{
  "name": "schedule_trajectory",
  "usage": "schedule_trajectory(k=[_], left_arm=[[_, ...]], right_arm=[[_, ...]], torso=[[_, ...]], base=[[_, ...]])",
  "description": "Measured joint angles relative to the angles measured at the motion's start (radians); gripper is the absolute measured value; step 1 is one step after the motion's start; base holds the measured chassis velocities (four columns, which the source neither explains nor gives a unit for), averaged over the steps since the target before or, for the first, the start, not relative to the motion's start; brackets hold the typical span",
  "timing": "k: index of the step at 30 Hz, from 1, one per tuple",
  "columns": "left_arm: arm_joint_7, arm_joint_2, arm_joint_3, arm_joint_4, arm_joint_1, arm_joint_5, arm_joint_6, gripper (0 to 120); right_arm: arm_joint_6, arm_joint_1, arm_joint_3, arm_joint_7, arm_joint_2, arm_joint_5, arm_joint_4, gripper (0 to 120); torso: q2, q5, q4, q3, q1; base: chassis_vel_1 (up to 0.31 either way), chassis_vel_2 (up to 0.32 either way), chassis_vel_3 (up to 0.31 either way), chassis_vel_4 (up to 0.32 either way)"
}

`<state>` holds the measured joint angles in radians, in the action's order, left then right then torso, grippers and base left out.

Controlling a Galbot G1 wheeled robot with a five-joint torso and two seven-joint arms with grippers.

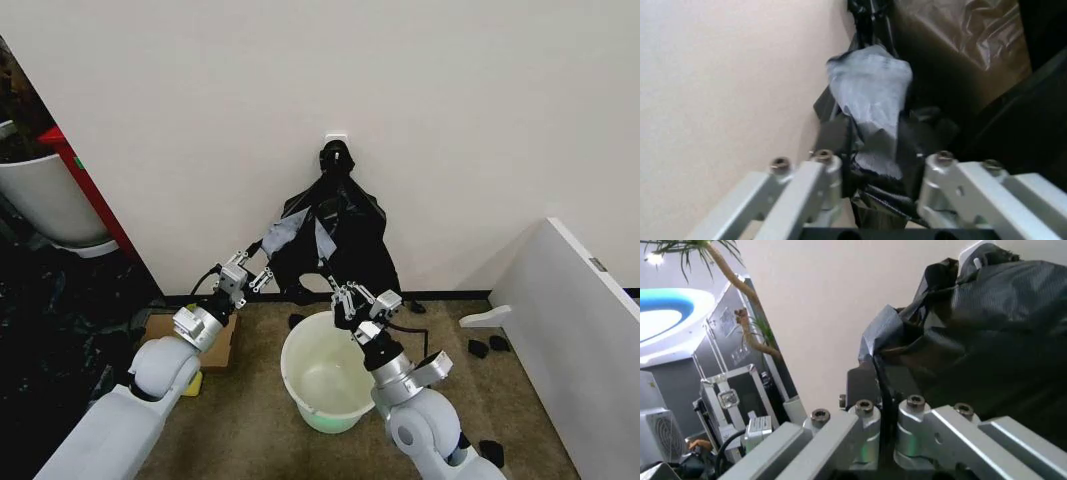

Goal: Place the garbage bag over the trash bin.

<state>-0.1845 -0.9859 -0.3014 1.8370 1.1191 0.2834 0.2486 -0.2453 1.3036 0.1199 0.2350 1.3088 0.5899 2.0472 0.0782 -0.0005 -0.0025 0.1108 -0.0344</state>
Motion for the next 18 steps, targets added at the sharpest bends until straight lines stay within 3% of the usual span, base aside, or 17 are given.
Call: schedule_trajectory(k=[6,9,10,13,18], left_arm=[[0.018,-0.007,-0.019,0.008,0.021,0.011,-0.012,5],[0.073,-0.018,-0.052,0.041,0.064,0.023,-0.047,0],[0.073,-0.018,-0.052,0.041,0.064,0.023,-0.047,0],[0.158,-0.028,-0.083,0.106,0.132,0.023,-0.093,0],[0.222,-0.027,-0.103,0.164,0.21,-0.014,-0.108,0]], right_arm=[[0.0,0.026,-0.007,-0.035,-0.016,0.005,0.028,0],[0.019,0.087,-0.042,-0.2,-0.053,0.032,0.093,0],[0.019,0.087,-0.042,-0.2,-0.053,0.032,0.093,0],[0.056,0.179,-0.098,-0.428,-0.115,0.073,0.188,0],[0.054,0.276,-0.131,-0.532,-0.157,0.057,0.232,0]], torso=[[0.0,0.0,-0.0001,0.0,0.0],[0.0,0.0001,0.0,0.0,0.0],[0.0,0.0001,0.0,0.0,0.0],[0.0,0.0,-0.0001,0.0,0.0],[0.0,0.0001,0.0001,0.0,0.0]], base=[[0.0,0.0,0.0,0.0],[0.0,0.0,0.0,0.0],[0.0,0.0,0.0,0.0],[0.0,0.0,0.0,0.0],[0.0,0.0,0.0,0.0]])
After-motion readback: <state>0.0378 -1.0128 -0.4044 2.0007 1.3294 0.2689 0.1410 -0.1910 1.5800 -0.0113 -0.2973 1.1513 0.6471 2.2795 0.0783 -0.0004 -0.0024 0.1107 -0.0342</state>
